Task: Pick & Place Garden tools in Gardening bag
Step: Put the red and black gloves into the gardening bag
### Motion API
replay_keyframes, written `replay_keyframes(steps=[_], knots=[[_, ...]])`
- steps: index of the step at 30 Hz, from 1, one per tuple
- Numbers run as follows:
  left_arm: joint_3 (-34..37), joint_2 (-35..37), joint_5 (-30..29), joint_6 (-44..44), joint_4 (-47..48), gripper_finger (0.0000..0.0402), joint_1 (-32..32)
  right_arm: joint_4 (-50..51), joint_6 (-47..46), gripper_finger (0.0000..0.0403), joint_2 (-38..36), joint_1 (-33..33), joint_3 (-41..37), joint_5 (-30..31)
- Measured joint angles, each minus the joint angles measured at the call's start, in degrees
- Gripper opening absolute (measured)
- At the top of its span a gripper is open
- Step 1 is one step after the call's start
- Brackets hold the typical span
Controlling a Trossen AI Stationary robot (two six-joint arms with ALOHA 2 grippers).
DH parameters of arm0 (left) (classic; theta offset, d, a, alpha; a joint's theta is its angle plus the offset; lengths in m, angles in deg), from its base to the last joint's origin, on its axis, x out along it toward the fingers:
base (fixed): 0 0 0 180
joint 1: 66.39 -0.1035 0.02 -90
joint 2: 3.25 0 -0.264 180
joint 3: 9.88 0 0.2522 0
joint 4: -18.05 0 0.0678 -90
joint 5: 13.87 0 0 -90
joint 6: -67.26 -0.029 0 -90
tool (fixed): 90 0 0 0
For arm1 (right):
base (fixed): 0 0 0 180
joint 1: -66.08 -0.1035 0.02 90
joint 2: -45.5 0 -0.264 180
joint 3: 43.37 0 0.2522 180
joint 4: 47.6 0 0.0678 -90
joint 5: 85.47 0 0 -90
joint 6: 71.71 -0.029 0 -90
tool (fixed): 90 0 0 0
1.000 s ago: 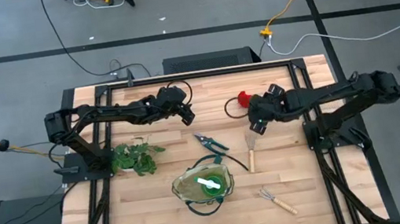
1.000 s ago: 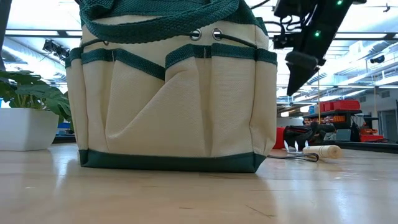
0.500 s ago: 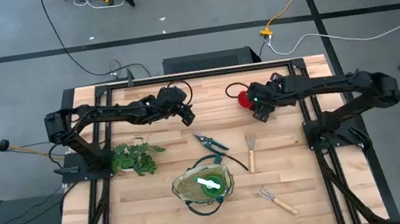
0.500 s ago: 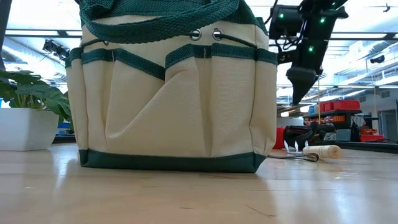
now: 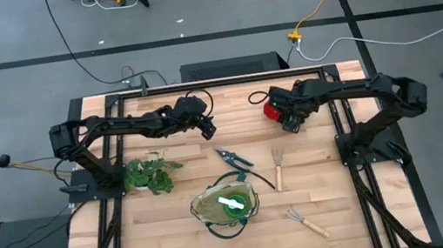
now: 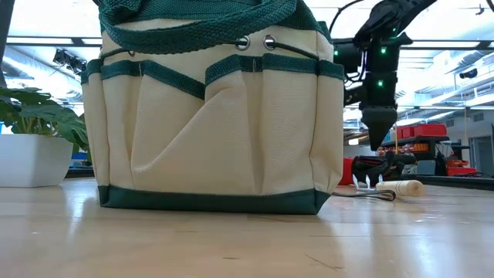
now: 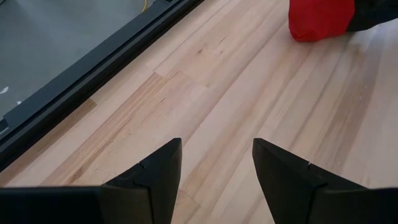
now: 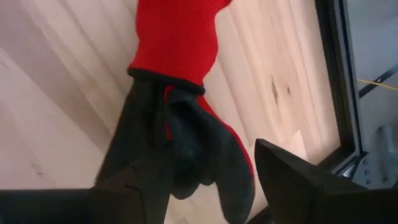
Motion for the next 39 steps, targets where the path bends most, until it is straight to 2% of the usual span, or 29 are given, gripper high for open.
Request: replay_keyframes(steps=[13, 24, 29, 35, 36, 39], knots=[[0.0, 0.0, 0.02, -0.13, 0.0, 0.0206, -0.02, -1.55, 7.11, 0.0224, 3.38, 5.43, 0.0, -6.8], [0.0, 0.0, 0.02, -0.13, 0.0, 0.0206, 0.0, -5.07, 8.7, 0.0216, 10.64, 5.82, -2.05, -7.19], [0.0, 0.0, 0.02, -0.13, 0.0, 0.0206, -0.02, -5.67, 8.58, 0.0161, 11.7, 5.82, -2.16, -8.13], [0.0, 0.0, 0.02, -0.13, 0.0, 0.0206, -0.02, -5.37, 9.35, 0.0025, 11.7, 5.82, -2.19, -8.68], [0.0, 0.0, 0.02, -0.13, 0.0, 0.0206, -0.02, -5.07, 9.64, 0.0014, 11.7, 5.82, -2.19, -8.69], [0.0, 0.0, 0.02, -0.13, 0.0, 0.0206, -0.02, -4.76, 9.37, 0.0018, 11.55, 5.82, -2.19, -9.21]])
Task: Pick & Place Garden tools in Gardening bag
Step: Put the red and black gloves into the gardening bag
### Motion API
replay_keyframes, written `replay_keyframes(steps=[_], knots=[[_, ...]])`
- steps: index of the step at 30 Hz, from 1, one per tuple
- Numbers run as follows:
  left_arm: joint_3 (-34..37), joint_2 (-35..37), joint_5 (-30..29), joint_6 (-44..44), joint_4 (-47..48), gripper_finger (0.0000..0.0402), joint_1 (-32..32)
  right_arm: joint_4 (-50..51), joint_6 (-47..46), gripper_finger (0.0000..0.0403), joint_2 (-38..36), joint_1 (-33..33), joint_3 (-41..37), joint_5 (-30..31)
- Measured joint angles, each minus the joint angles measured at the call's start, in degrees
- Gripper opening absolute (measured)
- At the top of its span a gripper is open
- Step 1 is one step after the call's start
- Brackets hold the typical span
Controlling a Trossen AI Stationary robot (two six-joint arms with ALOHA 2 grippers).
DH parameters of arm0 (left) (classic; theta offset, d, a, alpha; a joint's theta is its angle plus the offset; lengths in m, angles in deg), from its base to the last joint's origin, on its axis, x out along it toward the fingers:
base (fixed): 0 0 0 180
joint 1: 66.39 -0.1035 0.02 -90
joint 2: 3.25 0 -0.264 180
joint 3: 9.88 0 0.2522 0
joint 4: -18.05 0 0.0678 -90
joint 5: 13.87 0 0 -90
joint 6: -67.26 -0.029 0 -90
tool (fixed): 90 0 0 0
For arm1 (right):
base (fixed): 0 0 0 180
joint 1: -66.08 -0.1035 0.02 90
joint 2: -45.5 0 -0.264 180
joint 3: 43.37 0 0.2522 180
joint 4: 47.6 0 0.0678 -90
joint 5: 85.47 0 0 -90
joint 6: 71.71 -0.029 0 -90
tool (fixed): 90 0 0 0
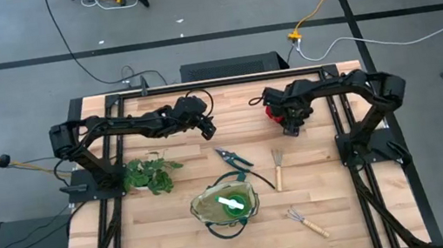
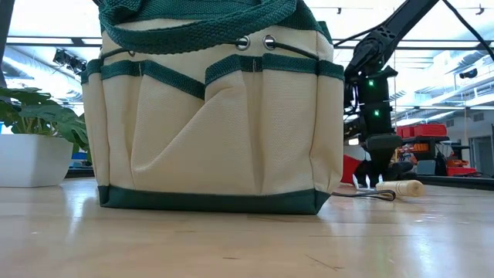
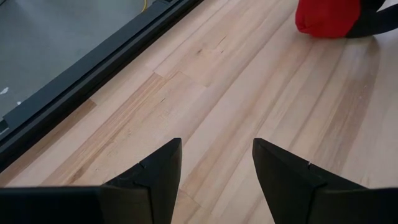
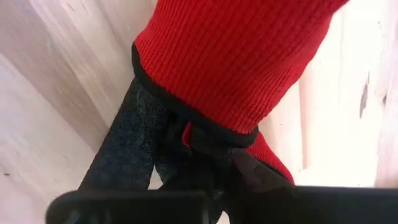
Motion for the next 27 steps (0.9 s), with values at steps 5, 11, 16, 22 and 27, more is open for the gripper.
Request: replay_keyframes(steps=[5, 11, 16, 22, 27], knots=[[0.0, 0.0, 0.0, 0.0, 0.0, 0.0206, 0.0, 0.71, -0.22, 0.0006, -1.98, -0.2, 0.04, -1.23], [0.0, 0.0, 2.54, 0.0, -0.34, 0.0206, 0.0, 2.71, -1.44, 0.0004, -7.27, -0.36, 1.54, -3.95], [0.0, 0.0, 5.81, 0.0, -2.29, 0.0206, 0.04, 3.82, -3.04, 0.0003, -11.16, -2.13, 2.49, -4.65], [0.0, 0.0, 9.45, 0.02, -5.17, 0.0206, 0.0, 4.02, -5.63, 0.0002, -13.87, -6.15, 3.93, -7.33], [0.0, 0.0, 14.67, 0.17, -8.61, 0.0206, 0.02, 3.23, -8.41, 0.0002, -14.34, -9.77, 6.26, -7.23]])
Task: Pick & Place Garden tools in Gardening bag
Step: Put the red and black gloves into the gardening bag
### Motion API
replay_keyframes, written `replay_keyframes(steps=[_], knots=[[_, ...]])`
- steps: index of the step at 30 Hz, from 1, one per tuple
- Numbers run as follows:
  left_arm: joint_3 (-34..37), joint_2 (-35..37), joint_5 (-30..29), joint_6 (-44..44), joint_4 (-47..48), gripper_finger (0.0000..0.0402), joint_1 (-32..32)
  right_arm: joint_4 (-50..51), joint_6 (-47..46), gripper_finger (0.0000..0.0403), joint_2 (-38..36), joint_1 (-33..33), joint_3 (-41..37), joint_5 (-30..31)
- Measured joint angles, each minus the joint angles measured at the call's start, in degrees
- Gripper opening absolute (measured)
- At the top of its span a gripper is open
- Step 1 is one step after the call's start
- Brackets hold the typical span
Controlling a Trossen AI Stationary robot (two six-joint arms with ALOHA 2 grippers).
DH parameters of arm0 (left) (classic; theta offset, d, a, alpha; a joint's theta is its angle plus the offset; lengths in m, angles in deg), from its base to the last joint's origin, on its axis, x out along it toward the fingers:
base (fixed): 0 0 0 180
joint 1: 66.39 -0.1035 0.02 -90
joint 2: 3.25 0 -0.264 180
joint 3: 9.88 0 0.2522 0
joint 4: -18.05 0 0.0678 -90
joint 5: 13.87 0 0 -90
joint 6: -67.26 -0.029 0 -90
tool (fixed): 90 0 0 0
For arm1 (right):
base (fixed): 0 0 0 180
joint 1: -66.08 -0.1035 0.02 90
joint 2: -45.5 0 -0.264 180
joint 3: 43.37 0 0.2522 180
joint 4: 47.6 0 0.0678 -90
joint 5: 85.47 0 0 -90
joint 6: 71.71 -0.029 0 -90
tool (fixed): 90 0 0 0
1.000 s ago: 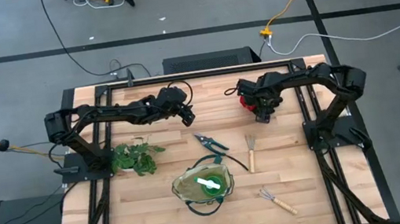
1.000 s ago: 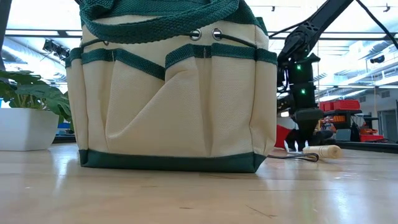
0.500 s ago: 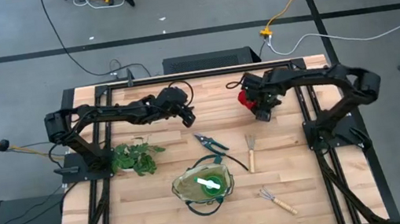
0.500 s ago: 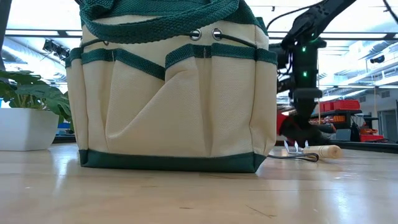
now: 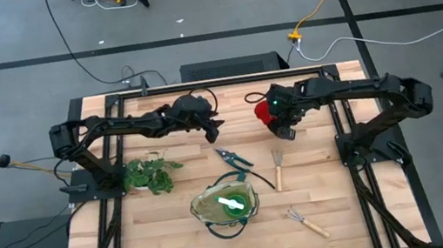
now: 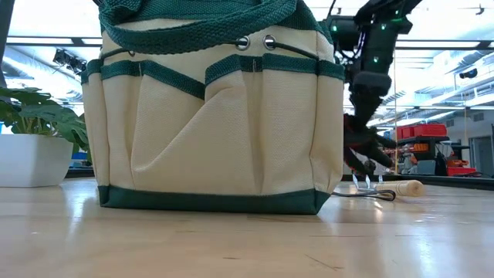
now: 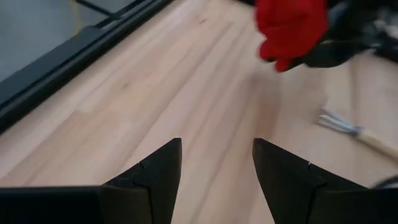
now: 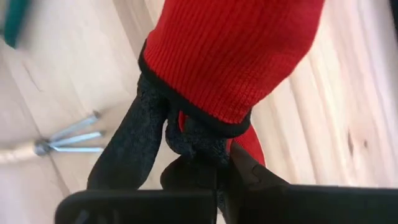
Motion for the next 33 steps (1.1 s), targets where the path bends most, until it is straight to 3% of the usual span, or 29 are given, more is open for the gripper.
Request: replay_keyframes(steps=[20, 29, 33], knots=[[0.0, 0.0, 18.64, -0.16, -14.37, 0.0206, 1.01, -12.0, -5.96, 0.0001, 0.0, -9.59, 5.47, -2.65], [0.0, 0.0, 20.1, 0.44, -14.95, 0.0206, 1.18, -17.65, -7.07, 0.0001, 0.0, -12.48, 5.47, -3.16], [0.0, 0.0, 24.31, -0.65, -15.22, 0.0206, 1.65, -18.3, -7.07, 0.0001, 0.0, -12.7, 5.47, -3.11]])
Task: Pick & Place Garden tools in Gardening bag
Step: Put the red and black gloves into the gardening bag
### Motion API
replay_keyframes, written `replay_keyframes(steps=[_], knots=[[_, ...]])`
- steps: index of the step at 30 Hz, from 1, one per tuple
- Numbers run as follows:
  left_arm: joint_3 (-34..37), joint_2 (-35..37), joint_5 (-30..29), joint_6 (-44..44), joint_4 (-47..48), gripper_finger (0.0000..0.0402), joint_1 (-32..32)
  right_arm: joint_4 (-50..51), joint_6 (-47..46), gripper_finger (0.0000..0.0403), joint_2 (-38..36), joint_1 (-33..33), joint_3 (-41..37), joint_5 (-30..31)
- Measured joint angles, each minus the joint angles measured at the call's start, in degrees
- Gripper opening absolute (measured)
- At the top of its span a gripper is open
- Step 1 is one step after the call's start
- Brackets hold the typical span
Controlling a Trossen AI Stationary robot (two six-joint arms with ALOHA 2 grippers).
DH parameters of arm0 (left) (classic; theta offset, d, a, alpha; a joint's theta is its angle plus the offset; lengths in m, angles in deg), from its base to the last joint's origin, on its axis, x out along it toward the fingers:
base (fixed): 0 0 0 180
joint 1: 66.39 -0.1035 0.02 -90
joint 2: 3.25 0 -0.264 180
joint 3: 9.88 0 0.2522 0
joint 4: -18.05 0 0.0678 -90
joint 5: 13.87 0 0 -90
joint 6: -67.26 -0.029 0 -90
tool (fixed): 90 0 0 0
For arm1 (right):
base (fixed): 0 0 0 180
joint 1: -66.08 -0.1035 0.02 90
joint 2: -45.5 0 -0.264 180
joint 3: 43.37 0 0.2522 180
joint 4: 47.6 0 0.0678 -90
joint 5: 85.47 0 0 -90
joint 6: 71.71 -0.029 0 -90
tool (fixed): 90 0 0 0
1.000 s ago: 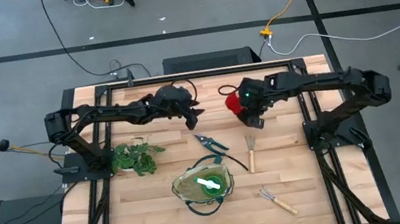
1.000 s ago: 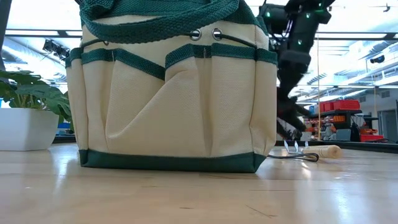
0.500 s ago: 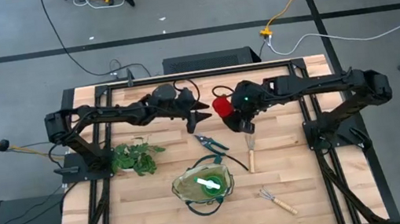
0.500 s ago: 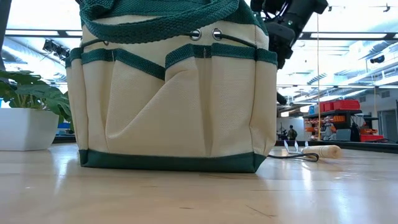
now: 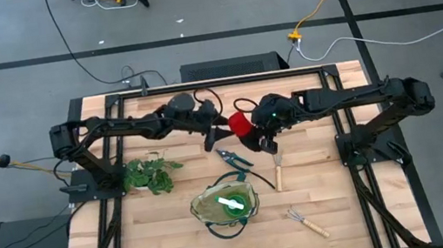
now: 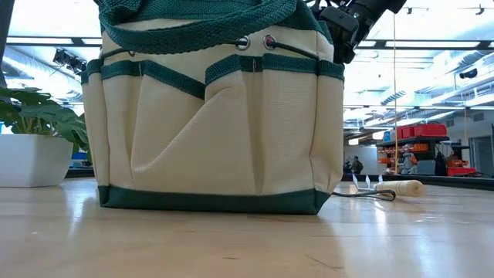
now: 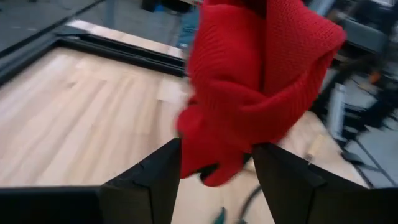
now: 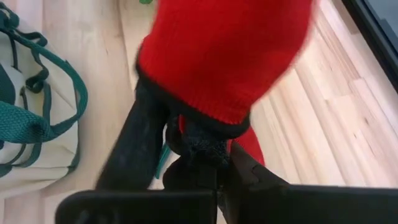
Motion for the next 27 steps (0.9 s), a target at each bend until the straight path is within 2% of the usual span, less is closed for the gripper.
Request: replay_keyframes(steps=[8, 16, 21, 27], knots=[[0.02, 0.0, 5.65, -0.14, -7.26, 0.0206, 1.39, -0.93, -0.02, 0.0001, 0.0, 0.0, 0.0, 0.09], [0.02, 0.0, 3.67, 1.9, -8.11, 0.0211, 1.45, -2.11, -0.2, 0.0001, -1.96, -1.35, 0.02, 0.2], [0.02, 0.0, 3.67, 3.19, -11.03, 0.0234, 1.55, -5.48, -0.63, 0.0001, -3.08, -2.24, 0.02, 0.14], [0.02, 0.0, 2.92, 6.11, -13.43, 0.0279, 1.61, -8.98, -1.07, 0.0001, -2.75, -3.47, 0.02, -0.17]])
